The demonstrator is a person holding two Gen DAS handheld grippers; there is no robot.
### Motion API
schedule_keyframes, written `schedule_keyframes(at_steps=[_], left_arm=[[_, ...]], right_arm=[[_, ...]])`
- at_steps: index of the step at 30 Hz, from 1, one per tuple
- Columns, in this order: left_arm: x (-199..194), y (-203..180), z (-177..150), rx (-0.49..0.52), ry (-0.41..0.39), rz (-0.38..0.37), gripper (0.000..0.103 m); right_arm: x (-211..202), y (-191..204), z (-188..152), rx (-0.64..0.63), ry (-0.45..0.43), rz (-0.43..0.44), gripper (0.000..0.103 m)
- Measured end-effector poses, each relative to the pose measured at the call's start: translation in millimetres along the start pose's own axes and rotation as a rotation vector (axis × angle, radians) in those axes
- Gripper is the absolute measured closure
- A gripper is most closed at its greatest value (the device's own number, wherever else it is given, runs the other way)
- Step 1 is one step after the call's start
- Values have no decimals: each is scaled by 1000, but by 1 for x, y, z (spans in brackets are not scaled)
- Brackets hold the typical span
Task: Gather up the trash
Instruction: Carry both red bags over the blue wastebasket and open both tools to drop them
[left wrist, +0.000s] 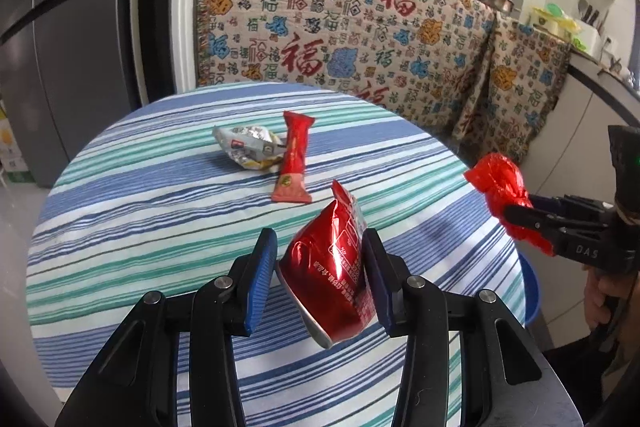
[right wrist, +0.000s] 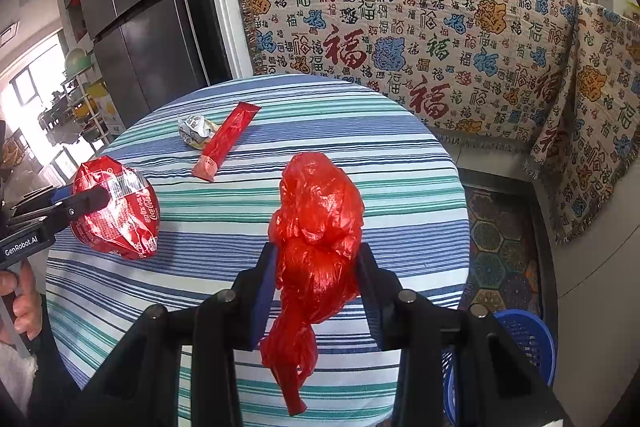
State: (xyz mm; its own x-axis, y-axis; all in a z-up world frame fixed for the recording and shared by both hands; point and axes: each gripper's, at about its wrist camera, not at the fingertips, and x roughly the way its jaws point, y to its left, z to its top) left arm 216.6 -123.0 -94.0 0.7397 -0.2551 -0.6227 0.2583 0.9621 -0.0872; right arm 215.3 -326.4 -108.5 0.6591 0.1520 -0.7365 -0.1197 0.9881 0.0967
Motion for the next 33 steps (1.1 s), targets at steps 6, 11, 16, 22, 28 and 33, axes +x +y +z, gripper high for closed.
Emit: schedule_keyframes(at_steps=[6,11,16,22,28,33], left_arm=[[-1,-19,4,32,-9,-2,59],[0,-28,5,50,-11,3,59],[1,-32,6,49,-4,-9,59],[-4,-51,15,48,-5,-77,59],[-4,-104,28,93,-15,-167,59],[4,-165,36,143,-18,-255,59]], right_arm=[[-9,-8,-2,11,-10,-3,64],[-9,-9,-4,11,-4,3,64],[-9,-9,-5,9,-2,8,64],[-24,-26,-7,34,-27,-5,64],[-51,-72,-15,104,-59,-64,64],[-76,-130,-34,200,-67,-146,64]])
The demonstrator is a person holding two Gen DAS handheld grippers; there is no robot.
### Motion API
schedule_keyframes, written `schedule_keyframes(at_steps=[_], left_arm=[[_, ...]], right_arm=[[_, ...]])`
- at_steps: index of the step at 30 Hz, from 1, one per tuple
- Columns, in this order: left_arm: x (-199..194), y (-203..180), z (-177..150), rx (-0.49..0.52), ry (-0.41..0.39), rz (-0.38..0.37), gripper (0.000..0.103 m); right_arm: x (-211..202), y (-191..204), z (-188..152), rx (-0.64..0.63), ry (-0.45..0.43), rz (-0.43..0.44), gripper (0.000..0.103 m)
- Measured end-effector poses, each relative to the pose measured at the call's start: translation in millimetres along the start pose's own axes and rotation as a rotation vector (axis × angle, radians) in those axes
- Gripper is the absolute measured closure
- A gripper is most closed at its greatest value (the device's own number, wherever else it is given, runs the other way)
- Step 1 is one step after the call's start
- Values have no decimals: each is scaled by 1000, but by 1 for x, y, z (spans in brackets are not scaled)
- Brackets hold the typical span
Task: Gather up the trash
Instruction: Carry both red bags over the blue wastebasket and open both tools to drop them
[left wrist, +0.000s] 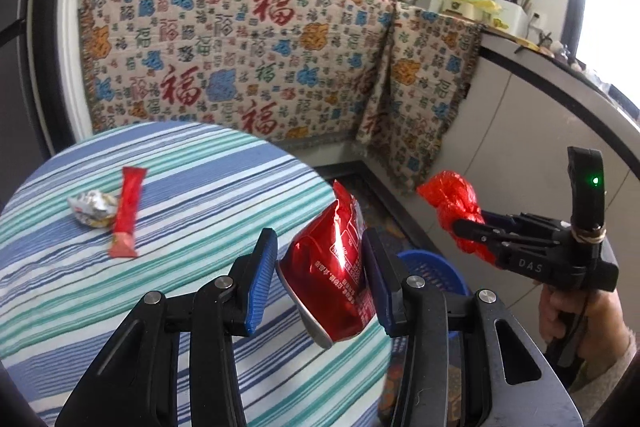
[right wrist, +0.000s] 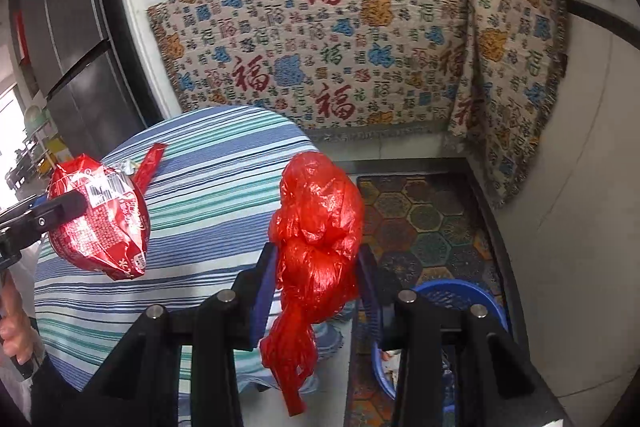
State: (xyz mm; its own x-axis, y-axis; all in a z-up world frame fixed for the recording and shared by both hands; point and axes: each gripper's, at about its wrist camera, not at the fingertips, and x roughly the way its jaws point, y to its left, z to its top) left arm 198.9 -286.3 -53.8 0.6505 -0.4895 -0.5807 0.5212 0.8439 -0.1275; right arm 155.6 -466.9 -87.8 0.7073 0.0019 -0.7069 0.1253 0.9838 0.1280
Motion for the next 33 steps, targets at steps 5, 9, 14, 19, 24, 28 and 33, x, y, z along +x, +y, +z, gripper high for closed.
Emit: schedule_keyframes(at_steps=[5,9,14,19,24,28,33], left_arm=[[41,-64,6,56,31,-85,59],[81,-111,6,72,69,-147,59],[129,-151,-4,80,128,-195,59],[171,-180,-16,106,180,-203,59],[205,-193,-25,116,222,-198,59],[230,-200,-33,137,218,-217,42],[240,-193,-32,109,215,-236,16]], right_arm=[[-11,-70,-18,91,25,-101,64],[-12,-115,-34,147,63,-160,64],[-4,-156,-60,186,136,-194,64],[7,-181,-79,193,173,-198,64],[25,-198,-92,199,193,-196,63],[43,-203,-97,193,196,-206,57],[45,-207,-93,199,164,-207,29]])
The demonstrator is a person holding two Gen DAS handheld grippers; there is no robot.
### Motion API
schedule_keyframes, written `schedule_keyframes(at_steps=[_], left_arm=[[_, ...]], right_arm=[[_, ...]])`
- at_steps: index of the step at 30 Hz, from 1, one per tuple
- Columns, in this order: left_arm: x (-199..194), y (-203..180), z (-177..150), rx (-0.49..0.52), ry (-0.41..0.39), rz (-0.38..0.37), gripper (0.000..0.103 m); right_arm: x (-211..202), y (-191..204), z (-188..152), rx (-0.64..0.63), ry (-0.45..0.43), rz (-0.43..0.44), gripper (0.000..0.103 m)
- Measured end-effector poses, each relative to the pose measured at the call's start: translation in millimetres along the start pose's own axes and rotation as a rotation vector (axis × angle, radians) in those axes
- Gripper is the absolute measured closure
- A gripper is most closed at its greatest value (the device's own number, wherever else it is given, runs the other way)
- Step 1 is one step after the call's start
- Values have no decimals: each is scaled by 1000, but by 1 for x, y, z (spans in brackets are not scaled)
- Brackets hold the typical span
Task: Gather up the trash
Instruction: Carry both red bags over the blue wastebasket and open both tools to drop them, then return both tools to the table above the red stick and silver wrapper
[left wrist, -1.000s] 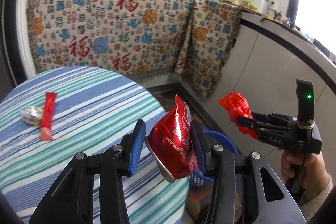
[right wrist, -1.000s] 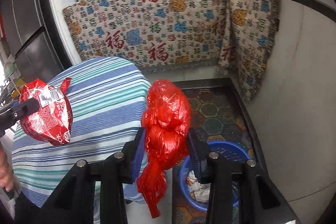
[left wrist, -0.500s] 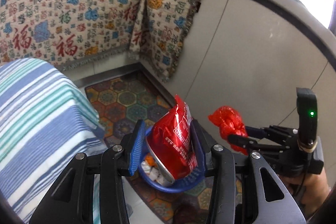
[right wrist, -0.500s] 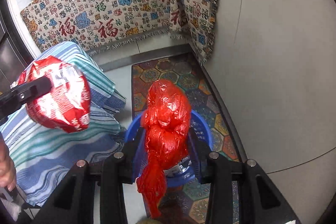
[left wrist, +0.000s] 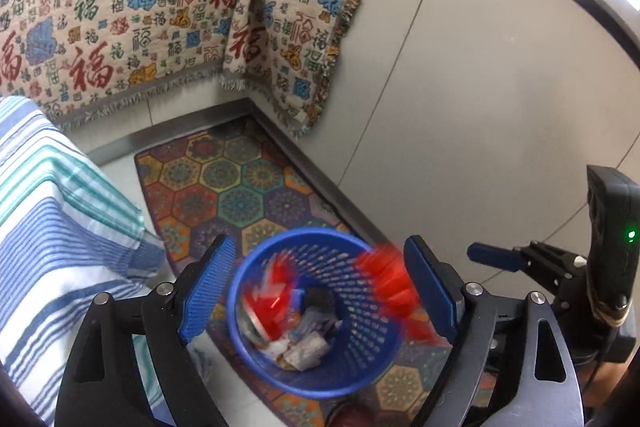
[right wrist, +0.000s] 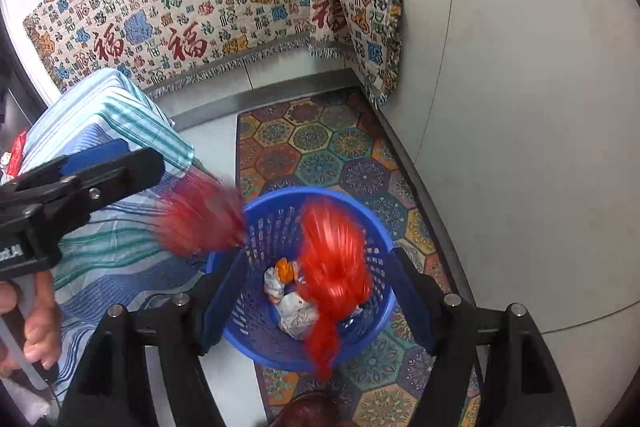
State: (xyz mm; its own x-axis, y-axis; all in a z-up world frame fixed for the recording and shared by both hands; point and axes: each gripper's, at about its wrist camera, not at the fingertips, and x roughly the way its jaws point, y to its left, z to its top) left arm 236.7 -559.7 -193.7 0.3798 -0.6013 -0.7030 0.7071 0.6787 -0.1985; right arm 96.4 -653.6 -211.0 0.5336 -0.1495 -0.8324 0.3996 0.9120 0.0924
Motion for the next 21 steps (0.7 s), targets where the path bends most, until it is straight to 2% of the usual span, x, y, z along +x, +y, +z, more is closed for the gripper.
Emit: schedule_keyframes(at_steps=[3,7,12,16,21], left_arm=[[-19,5,5,-1,-40,0,16],[-65,16,14,-20,-104,-5,13],[-134,42,0,-64,-132,8,7],[-183,81,-37,-78,-87,110,5],[-236,159,-86,-108,-24,327,5]], right_arm=[[-19,3,10,-6,-83,-20,29],[-53,18,24,-27,-223,-25,29],[-80,64,38,-109,-326,-18,29],[-88,125,42,-195,-341,52,29],[-72,231,23,-361,-258,167,29]])
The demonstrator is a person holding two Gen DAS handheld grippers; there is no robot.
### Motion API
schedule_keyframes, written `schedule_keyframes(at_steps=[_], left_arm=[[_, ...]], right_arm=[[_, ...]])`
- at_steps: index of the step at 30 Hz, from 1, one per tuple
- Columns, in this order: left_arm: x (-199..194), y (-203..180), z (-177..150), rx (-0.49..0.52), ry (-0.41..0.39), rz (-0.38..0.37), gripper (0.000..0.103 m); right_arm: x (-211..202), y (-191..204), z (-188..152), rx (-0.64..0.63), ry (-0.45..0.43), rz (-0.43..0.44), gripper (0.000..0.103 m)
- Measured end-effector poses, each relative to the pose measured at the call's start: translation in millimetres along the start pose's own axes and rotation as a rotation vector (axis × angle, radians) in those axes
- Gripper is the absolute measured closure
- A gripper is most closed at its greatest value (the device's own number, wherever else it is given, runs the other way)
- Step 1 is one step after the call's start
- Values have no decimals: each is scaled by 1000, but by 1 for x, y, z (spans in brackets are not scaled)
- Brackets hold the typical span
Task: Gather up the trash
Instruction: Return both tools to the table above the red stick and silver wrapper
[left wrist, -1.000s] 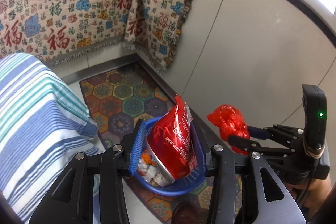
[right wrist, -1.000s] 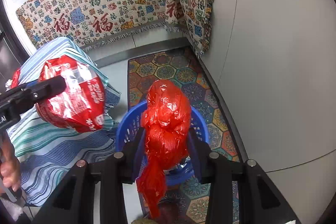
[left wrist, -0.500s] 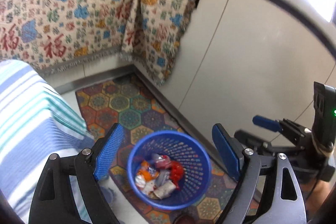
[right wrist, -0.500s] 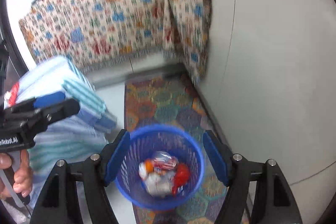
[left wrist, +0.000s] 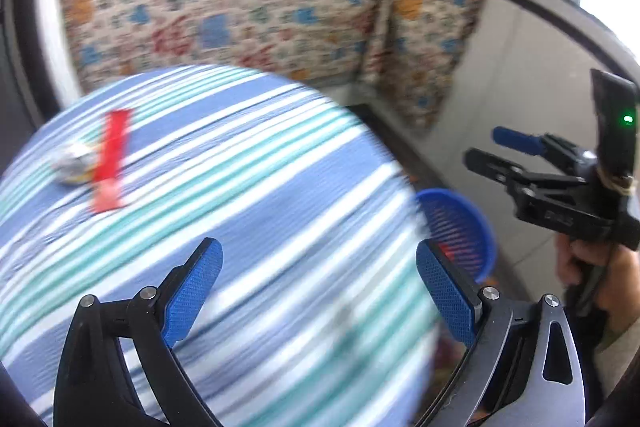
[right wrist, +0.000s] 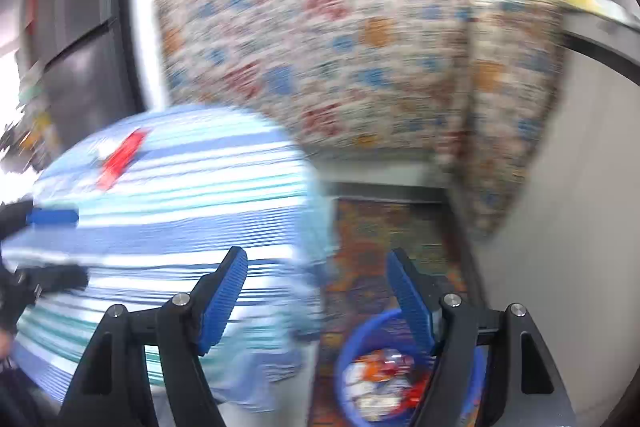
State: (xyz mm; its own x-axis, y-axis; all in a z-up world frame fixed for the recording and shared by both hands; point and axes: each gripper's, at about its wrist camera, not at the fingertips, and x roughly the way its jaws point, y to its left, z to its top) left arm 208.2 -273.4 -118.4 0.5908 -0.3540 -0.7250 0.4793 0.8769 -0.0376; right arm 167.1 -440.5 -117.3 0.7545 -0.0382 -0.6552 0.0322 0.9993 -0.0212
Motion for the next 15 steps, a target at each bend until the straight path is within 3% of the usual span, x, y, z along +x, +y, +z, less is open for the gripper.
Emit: schedule_keyframes(at_steps=[6,9,12,15], left_arm=[[-11,127,-21,-167,33,178,5],[-3,186,-24,-252,21,280,5],[2,226,-34,-339,4,325,5],[1,245,-37,-412,-6,310,5]], right_arm=[[34,118,-2,-176,58,148,30],[49,153,-2,-213,67,180,30],[74,174,8,-176,118,214,30],[91,202,31,-119,151,274,30]])
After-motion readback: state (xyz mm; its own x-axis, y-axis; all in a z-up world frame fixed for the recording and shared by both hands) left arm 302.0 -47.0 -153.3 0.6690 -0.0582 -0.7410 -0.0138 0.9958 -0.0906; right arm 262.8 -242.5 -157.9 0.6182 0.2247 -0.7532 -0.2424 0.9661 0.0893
